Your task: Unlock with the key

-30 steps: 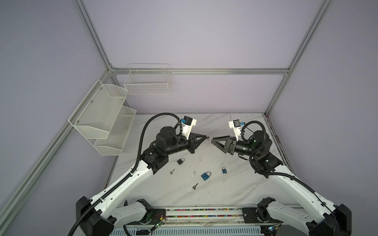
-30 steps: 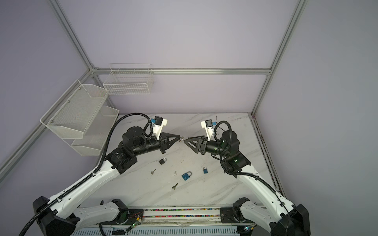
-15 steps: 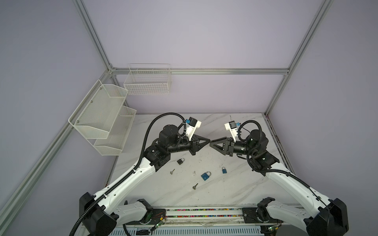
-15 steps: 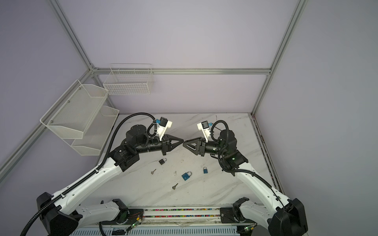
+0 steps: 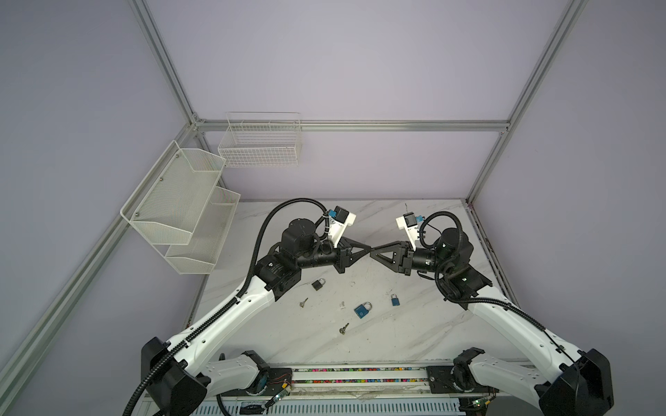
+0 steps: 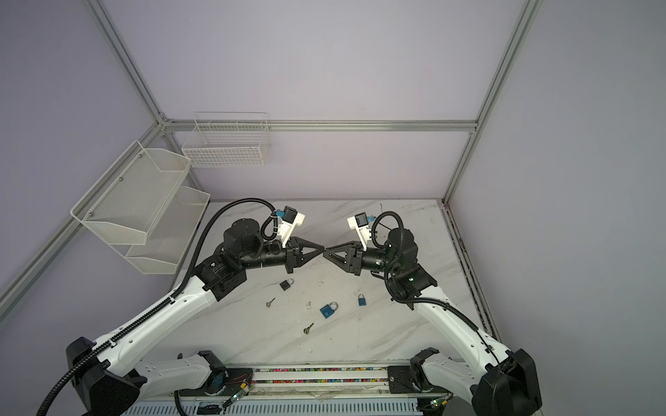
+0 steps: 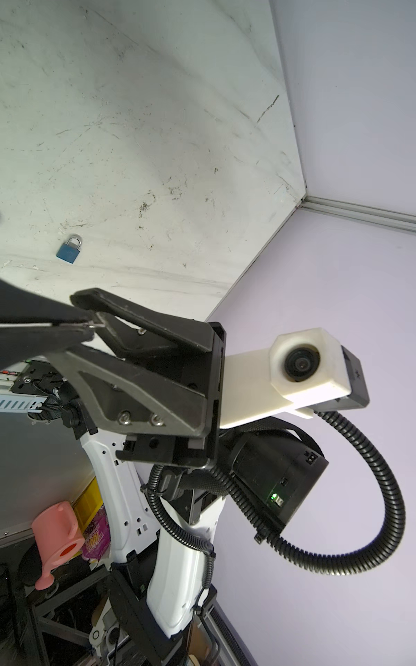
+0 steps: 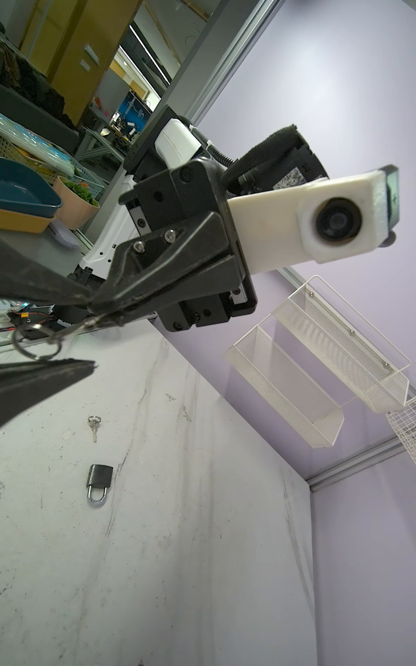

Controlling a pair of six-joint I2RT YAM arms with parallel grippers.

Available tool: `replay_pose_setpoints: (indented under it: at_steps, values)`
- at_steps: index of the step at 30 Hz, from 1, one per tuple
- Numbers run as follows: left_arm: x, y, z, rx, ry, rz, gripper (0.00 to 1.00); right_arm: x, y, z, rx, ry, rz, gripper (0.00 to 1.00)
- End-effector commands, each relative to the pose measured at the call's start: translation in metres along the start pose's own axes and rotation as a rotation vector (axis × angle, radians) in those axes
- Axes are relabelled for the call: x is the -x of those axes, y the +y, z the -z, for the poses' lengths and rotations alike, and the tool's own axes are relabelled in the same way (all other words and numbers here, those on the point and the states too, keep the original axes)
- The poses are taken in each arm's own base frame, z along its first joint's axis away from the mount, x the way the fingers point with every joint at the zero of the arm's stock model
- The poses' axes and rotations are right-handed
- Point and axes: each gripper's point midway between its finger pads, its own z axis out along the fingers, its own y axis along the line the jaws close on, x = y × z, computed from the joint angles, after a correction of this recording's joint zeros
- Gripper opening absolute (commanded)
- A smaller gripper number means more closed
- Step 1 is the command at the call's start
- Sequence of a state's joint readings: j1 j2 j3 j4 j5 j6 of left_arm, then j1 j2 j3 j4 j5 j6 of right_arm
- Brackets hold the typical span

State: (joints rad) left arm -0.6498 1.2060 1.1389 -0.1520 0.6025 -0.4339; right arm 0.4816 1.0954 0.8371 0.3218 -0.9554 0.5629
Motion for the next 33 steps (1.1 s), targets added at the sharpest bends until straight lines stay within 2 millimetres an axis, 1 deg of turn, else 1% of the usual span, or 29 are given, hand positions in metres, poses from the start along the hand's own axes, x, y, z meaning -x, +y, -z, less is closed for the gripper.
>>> replay_pose_setpoints:
  at_steps: [1,2,5,10,12,14,16,20,22,26,33]
  values:
    - [0.047,-0.033,0.015,-0.064,-0.096,-0.086,0.0,0.007,0.008,0.005,0.016,-0.024,0.046,0.29]
    - [0.046,-0.034,0.015,-0.067,-0.094,-0.085,0.0,0.007,0.007,0.005,0.012,-0.023,0.041,0.29]
    - [0.047,-0.034,0.015,-0.068,-0.096,-0.086,0.0,0.006,0.006,0.004,0.013,-0.019,0.037,0.24]
    - [0.048,-0.035,0.015,-0.069,-0.097,-0.085,0.0,0.002,0.005,0.003,0.024,-0.006,0.031,0.21]
    - [0.047,-0.036,0.013,-0.08,-0.091,-0.085,0.0,0.002,0.004,0.003,0.022,-0.006,0.029,0.17]
    - [0.047,-0.035,0.012,-0.082,-0.087,-0.083,0.0,0.002,0.006,0.003,0.025,-0.005,0.032,0.17]
    - [0.047,-0.035,0.012,-0.083,-0.084,-0.084,0.0,0.004,0.008,0.004,0.03,-0.007,0.04,0.12]
    - [0.046,-0.035,0.011,-0.081,-0.076,-0.087,0.0,0.005,0.01,0.005,0.031,-0.01,0.045,0.11]
    - [0.046,-0.034,0.011,-0.078,-0.076,-0.089,0.0,0.005,0.009,0.005,0.029,-0.011,0.046,0.05]
    - [0.046,-0.036,0.012,-0.082,-0.073,-0.095,0.0,0.005,0.011,0.006,0.03,-0.015,0.05,0.0]
    - [0.049,-0.04,0.014,-0.098,-0.08,-0.106,0.01,0.008,0.019,0.012,0.027,-0.04,0.067,0.0]
